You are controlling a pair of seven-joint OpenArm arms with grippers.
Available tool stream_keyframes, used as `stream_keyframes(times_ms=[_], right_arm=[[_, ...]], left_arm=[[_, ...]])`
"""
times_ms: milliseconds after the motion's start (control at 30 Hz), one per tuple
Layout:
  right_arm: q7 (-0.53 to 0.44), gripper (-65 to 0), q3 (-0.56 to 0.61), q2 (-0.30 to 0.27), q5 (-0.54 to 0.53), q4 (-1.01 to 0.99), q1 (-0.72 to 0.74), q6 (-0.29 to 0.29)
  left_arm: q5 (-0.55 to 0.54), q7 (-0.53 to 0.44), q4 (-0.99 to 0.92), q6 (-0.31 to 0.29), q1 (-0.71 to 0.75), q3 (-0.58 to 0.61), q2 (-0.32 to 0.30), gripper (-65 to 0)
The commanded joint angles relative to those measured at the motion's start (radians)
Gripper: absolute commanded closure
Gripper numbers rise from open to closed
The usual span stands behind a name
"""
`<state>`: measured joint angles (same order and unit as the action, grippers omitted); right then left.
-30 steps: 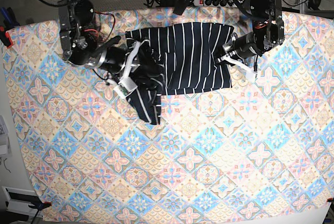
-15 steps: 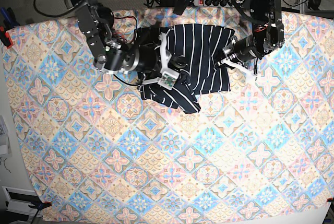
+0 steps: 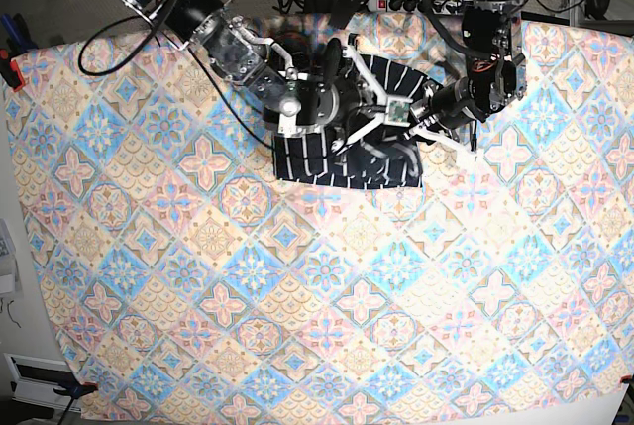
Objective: Fold the T-shirt properly
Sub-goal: 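Fold the strip in half with the right gripper toward the left gripper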
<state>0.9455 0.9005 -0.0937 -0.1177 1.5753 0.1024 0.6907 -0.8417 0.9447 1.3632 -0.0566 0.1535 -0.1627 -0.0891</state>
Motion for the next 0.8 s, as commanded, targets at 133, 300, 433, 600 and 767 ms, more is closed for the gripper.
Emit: stream_keyframes(times_ms=[133,300,433,600,767], right_arm=[[-0.020,-0.3,0.076,0.018,0.045,-0.065,0.081,0.007],[-0.061,-4.1,0.059,0.018,0.068,-0.068,0.082,0.007],[-0.076,-10.4,-0.037,0.018,0.071,-0.057,0.078,0.007],[-0.076,-17.5,-0.106,0.018,0.068,-0.002,0.075,0.007],[-0.075,-20.1,-0.195,0.012,0.066,0.078,0.007,0.002]], left_arm=[[0.008,0.018,0.006,0.002,0.013,0.001,-0.007,0.0],[0.005,0.043,0.025,0.002,0.025,-0.002,-0.011,-4.1],[0.005,0.084,0.080,0.004,0.041,-0.002,-0.022,-17.3],[0.005,0.089,0.091,0.004,0.044,-0.041,-0.022,-21.0],[0.006,0.087,0.091,-0.001,0.044,-0.077,-0.022,-21.6]])
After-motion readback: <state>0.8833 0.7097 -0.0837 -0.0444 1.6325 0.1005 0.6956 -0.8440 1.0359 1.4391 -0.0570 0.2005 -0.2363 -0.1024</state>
